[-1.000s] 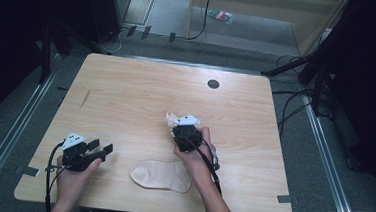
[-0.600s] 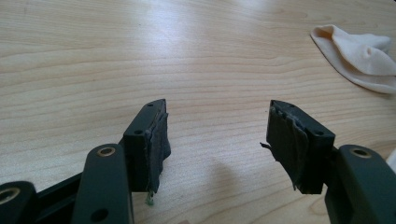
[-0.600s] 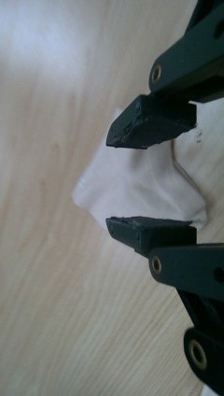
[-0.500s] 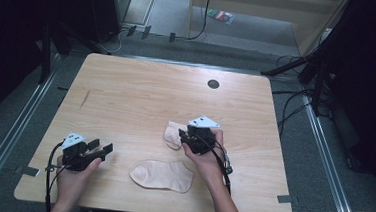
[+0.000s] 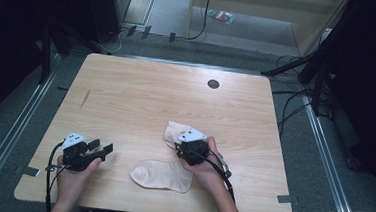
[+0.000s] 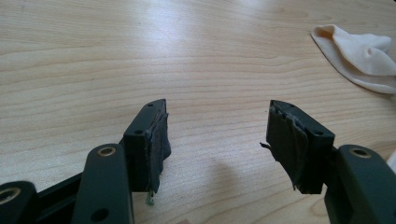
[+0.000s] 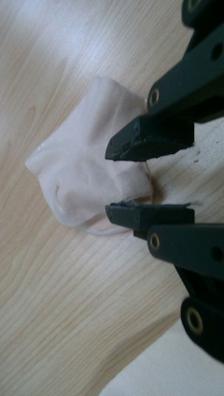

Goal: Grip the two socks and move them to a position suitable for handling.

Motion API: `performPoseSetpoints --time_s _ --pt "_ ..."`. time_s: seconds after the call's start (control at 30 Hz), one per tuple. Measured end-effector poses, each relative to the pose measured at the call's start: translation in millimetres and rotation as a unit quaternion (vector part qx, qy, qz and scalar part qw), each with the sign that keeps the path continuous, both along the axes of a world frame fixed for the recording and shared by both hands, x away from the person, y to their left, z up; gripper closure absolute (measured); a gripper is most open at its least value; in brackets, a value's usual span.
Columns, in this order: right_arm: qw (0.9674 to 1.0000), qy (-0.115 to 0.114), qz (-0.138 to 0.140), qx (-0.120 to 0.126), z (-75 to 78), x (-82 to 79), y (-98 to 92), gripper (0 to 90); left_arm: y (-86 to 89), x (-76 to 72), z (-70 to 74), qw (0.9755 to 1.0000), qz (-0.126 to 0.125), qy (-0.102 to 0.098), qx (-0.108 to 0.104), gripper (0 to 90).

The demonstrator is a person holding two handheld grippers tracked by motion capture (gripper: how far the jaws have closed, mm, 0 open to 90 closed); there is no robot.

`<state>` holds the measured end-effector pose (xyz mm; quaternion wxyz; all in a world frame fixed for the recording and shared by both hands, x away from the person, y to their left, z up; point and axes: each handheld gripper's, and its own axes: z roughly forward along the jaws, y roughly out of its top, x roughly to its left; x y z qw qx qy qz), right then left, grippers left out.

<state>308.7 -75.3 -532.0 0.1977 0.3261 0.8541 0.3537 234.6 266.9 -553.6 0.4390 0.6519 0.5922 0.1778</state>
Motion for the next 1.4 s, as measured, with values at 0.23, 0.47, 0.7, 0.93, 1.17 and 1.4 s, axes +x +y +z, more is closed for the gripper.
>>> performPoseSetpoints --time_s 0.23,0.47,0.7,0.93,1.17,1.4 --pt "0.9998 0.0 -0.008 0.017 5.8 1.0 -1.3 90.0 -0.5 0.1 -0.2 1.0 -0.001 0.001 -0.002 39.3" --pt "0.9985 -0.006 -0.024 0.049 20.0 2.7 -4.0 87.3 -0.9 0.6 0.0 1.0 -0.004 0.003 -0.002 39.4" --pt "0.9998 -0.011 -0.005 0.014 0.9 0.3 3.7 65.2 -1.1 0.7 -0.3 1.0 -0.007 0.004 -0.001 39.4" --pt "0.9999 -0.002 -0.01 0.008 -1.7 6.1 4.6 81.2 -1.3 1.0 -0.5 0.9999 -0.009 0.007 -0.003 39.4" --pt "0.9991 0.002 -0.024 0.036 9.2 8.3 -2.6 87.5 -2.1 1.7 -0.9 0.9999 -0.012 0.008 0.0 39.4" --pt "0.9984 -0.02 -0.028 0.044 27.1 6.9 -7.8 89.2 -5.1 4.4 0.6 0.9998 -0.018 0.01 0.008 39.2"
